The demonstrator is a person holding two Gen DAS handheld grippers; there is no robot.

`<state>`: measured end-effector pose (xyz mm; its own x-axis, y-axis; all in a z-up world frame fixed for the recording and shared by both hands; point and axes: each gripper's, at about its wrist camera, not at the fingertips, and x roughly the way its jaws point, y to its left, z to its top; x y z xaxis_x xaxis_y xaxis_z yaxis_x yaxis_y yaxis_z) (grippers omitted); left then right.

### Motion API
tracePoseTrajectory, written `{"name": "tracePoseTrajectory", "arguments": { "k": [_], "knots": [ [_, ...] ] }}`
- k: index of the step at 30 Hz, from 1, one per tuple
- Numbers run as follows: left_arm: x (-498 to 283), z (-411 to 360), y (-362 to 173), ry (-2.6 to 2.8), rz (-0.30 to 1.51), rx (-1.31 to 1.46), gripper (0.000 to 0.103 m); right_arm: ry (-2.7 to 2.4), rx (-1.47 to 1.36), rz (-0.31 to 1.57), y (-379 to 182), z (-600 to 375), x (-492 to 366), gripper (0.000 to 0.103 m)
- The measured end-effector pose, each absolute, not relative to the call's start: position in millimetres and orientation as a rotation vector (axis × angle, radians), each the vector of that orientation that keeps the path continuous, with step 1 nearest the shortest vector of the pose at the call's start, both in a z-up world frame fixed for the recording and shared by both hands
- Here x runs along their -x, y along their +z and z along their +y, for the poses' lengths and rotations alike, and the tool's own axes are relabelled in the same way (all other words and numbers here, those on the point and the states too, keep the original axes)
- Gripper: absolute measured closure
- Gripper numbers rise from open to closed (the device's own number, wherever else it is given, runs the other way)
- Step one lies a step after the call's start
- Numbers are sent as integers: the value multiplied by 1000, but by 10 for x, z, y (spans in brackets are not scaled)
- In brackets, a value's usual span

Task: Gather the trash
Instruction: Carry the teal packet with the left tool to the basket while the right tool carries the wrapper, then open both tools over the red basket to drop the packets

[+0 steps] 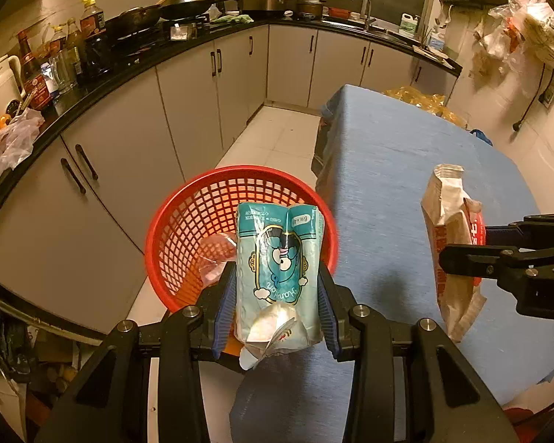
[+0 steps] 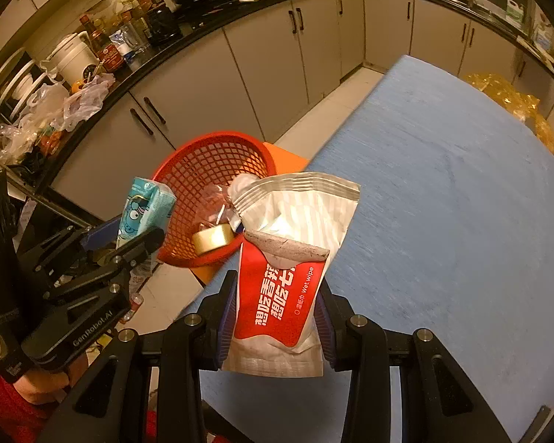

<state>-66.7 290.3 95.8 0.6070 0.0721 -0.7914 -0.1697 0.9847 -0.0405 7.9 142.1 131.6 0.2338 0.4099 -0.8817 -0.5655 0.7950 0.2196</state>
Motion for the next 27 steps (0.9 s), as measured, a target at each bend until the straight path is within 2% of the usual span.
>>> {"name": "tracePoseTrajectory", "arguments": {
  "k": [27],
  "knots": [
    [531,3630,765,229,934,204,63,729,192,1203,1173,2259,-538,61]
  ]
}}
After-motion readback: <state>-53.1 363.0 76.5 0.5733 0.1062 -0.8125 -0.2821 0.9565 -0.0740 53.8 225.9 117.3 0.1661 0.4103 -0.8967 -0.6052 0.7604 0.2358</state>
